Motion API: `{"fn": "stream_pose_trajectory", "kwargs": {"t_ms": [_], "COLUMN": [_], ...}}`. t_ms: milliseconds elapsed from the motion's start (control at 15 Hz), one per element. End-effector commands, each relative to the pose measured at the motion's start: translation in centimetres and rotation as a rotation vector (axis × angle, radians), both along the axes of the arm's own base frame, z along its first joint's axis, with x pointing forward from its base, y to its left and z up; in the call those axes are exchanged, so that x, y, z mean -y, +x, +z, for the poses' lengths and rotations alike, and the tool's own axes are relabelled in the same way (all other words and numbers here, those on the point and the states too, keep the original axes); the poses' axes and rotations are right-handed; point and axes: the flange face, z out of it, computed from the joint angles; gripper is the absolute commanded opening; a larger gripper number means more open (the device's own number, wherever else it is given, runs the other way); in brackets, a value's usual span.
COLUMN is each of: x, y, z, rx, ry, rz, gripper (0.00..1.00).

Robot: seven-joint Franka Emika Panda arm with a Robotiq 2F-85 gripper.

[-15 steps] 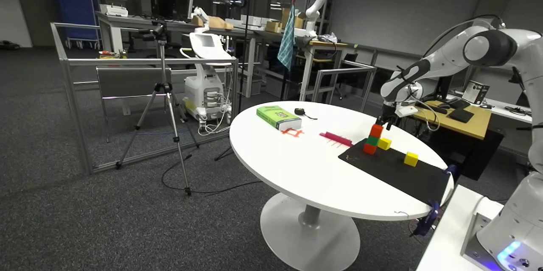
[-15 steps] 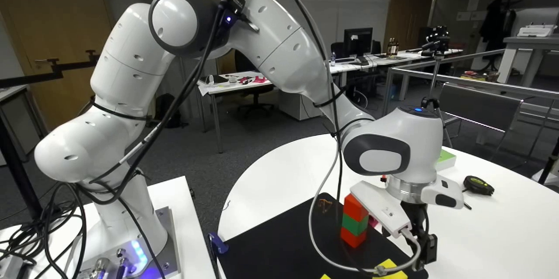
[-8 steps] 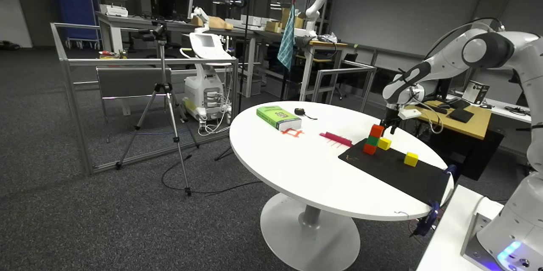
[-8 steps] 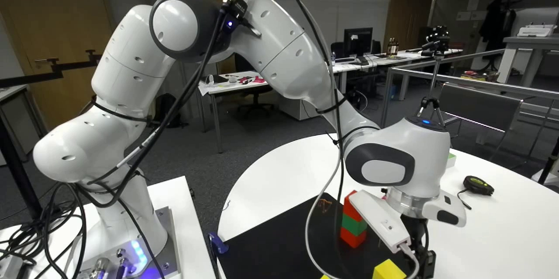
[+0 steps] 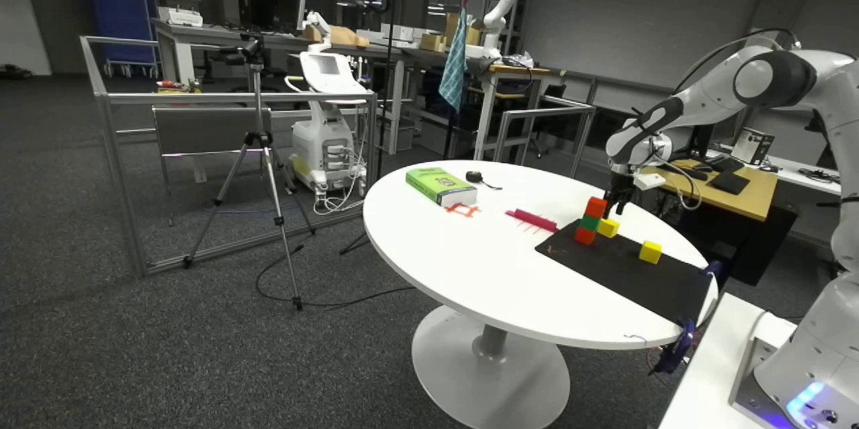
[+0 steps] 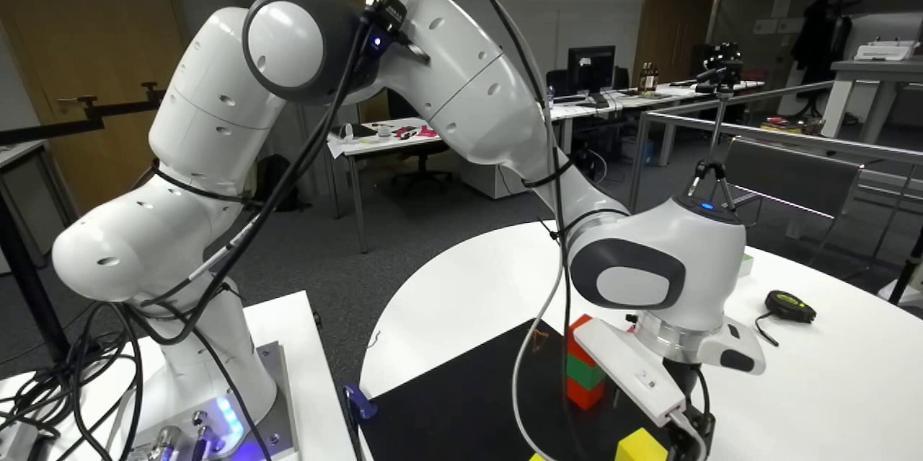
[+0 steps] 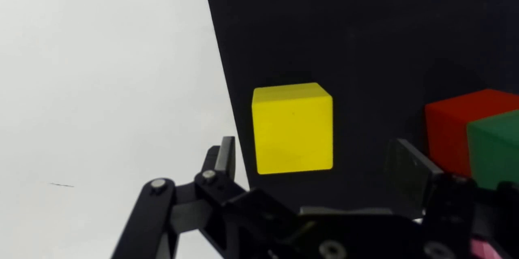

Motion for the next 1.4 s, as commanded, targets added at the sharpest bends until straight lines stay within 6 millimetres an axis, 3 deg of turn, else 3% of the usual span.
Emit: {"fn": "stream_pose_trajectory", "kwargs": {"t_ms": [0, 67, 600, 1333], "x": [0.1, -0.1, 0.0, 0.0], "y": [-0.4, 0.1, 0.3, -0.1], "z": [1.0, -0.1, 0.0, -2.2], "rx": [-0.016, -0.003, 0.062, 0.031], "ry": [0.032, 0.010, -0.018, -0.033], "rz": [0.072, 0.036, 0.029, 0.042], "gripper": [1.00, 1.00, 1.00, 1.00]}}
